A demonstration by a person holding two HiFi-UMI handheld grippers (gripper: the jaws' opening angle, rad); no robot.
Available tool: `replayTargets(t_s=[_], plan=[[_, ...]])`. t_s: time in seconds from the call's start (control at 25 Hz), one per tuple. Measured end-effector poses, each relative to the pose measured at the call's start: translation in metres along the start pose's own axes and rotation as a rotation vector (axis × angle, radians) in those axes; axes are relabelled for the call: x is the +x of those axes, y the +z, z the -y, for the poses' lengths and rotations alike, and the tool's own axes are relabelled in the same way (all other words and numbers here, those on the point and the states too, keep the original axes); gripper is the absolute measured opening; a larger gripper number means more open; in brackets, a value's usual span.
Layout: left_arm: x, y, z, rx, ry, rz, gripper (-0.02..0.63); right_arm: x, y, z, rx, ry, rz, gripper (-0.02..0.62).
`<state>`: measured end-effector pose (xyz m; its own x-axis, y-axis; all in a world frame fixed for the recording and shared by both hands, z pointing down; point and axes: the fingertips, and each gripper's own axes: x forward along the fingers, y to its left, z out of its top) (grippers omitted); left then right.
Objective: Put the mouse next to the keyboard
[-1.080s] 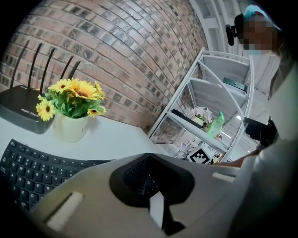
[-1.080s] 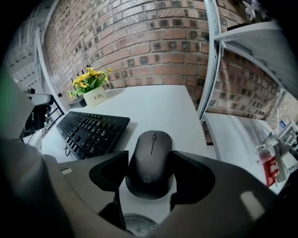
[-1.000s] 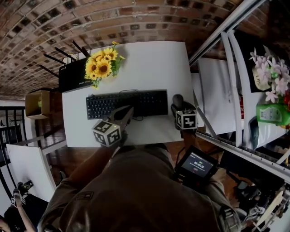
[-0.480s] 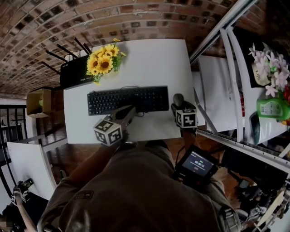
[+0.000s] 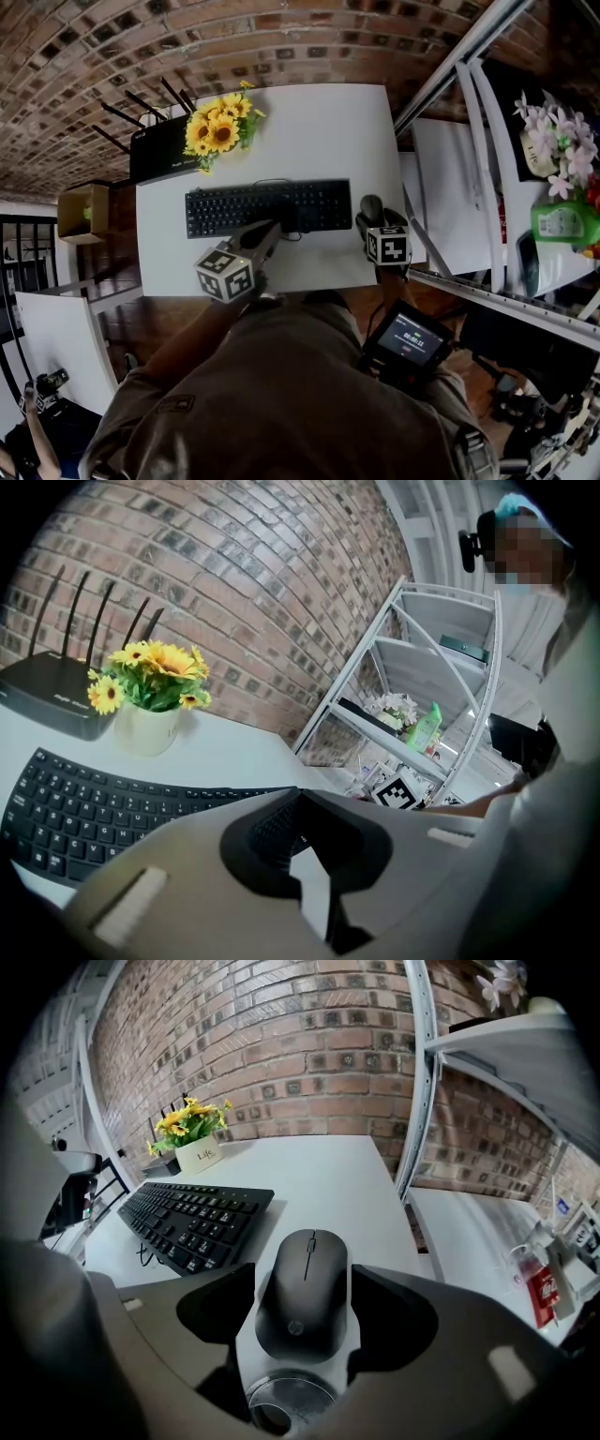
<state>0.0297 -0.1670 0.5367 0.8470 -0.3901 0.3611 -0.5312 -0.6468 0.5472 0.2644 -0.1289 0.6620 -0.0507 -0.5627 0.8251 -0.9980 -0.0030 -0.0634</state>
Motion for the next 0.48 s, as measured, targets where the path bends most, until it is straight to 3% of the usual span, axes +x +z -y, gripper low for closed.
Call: replayTargets(t_s=[0.24,0.48], plan=[[-0.005,0.003,0.002,0.004,-0.017,0.018,-0.003,-0.016,0.007,-0.002,-0.005,-0.018,0.034,0.315],[-0.015,0.007,0.001,0.02,-0.052,0.033,-0.003,-0.041,0.013,-0.012,-0.014,-0.041,0.078,0.243]])
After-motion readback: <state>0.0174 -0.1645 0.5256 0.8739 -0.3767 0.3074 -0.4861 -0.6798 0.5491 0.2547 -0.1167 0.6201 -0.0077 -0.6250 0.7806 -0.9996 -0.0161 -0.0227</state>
